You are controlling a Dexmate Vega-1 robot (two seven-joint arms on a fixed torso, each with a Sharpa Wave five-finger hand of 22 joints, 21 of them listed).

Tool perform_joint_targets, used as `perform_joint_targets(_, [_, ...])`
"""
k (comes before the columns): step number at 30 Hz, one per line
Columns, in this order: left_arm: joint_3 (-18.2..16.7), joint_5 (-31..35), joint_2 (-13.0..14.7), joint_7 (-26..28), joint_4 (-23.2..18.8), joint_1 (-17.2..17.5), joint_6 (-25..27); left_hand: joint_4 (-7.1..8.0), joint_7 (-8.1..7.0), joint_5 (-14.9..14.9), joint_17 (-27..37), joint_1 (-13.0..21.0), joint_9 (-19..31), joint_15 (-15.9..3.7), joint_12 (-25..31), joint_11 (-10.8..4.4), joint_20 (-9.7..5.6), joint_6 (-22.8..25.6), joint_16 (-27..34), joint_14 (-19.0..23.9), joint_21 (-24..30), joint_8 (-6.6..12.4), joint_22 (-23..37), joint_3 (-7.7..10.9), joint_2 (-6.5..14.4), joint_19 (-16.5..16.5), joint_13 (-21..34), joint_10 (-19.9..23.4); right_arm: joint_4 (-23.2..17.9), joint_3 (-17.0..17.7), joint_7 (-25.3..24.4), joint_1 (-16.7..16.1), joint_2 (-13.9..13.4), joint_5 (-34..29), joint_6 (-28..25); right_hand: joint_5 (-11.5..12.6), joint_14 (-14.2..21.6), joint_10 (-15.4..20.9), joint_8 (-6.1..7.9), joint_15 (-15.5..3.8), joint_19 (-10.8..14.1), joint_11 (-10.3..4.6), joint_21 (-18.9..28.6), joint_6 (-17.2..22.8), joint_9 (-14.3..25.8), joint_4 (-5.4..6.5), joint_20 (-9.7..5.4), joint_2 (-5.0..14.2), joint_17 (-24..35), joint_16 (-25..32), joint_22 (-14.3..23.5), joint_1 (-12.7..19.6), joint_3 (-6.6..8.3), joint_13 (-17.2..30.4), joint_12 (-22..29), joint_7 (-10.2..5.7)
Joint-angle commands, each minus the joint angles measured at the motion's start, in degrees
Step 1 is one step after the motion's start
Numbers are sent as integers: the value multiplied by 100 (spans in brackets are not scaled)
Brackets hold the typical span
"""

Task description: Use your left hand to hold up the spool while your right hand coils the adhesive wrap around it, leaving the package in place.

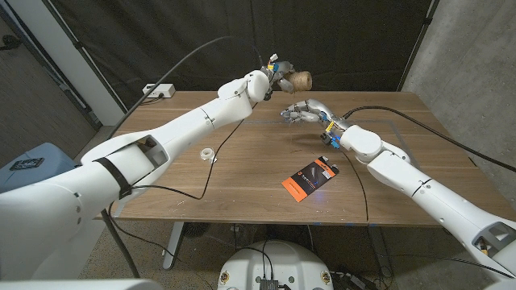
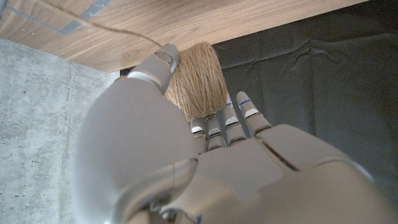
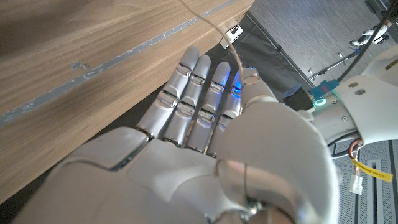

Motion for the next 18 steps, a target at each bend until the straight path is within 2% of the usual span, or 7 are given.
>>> perform_joint_targets(1, [79,5,-32,-236,138,-123,15,48,233,56,15,-169,413,22,30,55,0,268,42,11,3,63,15,-12,327,-25,142,45,-192,116,80,-85,-138,48,84,13,57,12,-25,-698,26,10,34,7,7,30,-336,87,13,-20,14,-26,14,15,-13,6])
perform_joint_targets(18, [82,-42,-83,-234,285,-149,-95,33,235,90,15,-167,411,16,30,55,0,283,60,7,18,40,28,-15,326,-28,154,48,-337,243,106,-220,-244,140,162,13,76,17,-50,-710,24,-1,47,5,6,30,-320,97,29,-38,15,-45,5,29,-26,9])
